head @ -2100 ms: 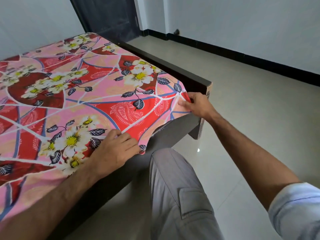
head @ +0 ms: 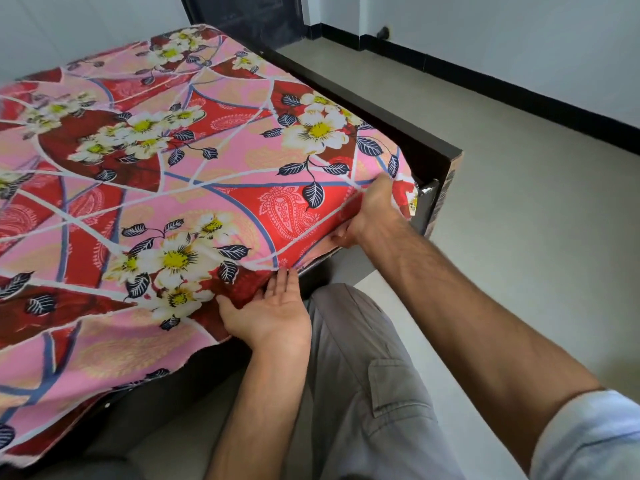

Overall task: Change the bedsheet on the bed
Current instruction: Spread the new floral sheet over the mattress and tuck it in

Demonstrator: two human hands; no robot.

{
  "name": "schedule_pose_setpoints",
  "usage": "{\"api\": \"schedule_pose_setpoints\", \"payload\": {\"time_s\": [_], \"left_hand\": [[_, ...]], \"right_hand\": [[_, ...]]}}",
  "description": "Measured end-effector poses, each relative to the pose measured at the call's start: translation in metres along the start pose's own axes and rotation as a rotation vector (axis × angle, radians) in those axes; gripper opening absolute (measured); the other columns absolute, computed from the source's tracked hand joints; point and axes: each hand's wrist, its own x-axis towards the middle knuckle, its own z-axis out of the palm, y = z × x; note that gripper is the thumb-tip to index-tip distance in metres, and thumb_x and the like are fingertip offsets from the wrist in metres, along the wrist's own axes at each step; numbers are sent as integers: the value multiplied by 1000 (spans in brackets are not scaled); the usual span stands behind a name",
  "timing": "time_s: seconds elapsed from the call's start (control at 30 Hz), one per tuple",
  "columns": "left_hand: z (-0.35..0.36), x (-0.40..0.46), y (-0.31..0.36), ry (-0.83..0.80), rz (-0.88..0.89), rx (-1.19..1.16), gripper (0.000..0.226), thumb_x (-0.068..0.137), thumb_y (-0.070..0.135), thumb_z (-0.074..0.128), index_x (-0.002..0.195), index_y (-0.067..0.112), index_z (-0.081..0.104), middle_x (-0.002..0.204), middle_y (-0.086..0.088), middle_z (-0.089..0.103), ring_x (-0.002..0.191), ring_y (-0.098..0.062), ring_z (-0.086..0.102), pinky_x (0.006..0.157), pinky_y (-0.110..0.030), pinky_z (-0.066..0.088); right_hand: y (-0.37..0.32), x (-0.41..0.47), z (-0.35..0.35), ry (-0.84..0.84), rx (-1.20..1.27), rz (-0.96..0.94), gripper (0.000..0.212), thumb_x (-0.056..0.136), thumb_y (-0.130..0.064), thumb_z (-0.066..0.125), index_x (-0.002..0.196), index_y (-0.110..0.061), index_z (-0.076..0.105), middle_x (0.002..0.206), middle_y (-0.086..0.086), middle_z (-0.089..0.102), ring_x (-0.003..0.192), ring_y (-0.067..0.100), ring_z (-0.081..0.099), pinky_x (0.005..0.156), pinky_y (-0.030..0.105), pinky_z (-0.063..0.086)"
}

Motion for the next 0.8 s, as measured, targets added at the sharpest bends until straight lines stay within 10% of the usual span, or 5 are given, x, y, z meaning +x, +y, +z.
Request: {"api": "schedule_pose_setpoints", "payload": {"time_s": [0.1,0.3,0.47,0.8], "left_hand": [[-6,2,4,-11,-9,-58,79,100,55,45,144,-11,36,141,-34,48,132,-46,51,114,-55,41],[2,6,13,-48,-51,8,58,102,39,43,136,-7,45,131,-33,56,122,-46,60,110,-57,44],[31,19,28,-32,-55,191,27,98,14,39,109,-3,56,116,-24,58,116,-42,52,117,-60,32],[28,40,30,-75,51,222,30,95,12,45,119,11,64,127,-15,65,128,-36,55,115,-61,36]], "right_hand": [[-10,-16,-11,37,-23,-10,57,95,-66,36,83,-15,58,50,2,61,61,18,59,58,35,44],[-15,4,-3,1,14,4,58,94,-67,33,91,-19,66,61,1,67,58,18,64,69,37,46],[-14,11,11,-138,66,-14,68,86,-76,37,102,-17,67,123,12,69,120,39,58,106,71,29],[-4,67,17,-63,84,-35,74,77,-81,36,117,-27,67,91,2,78,84,29,75,89,57,52]]}}
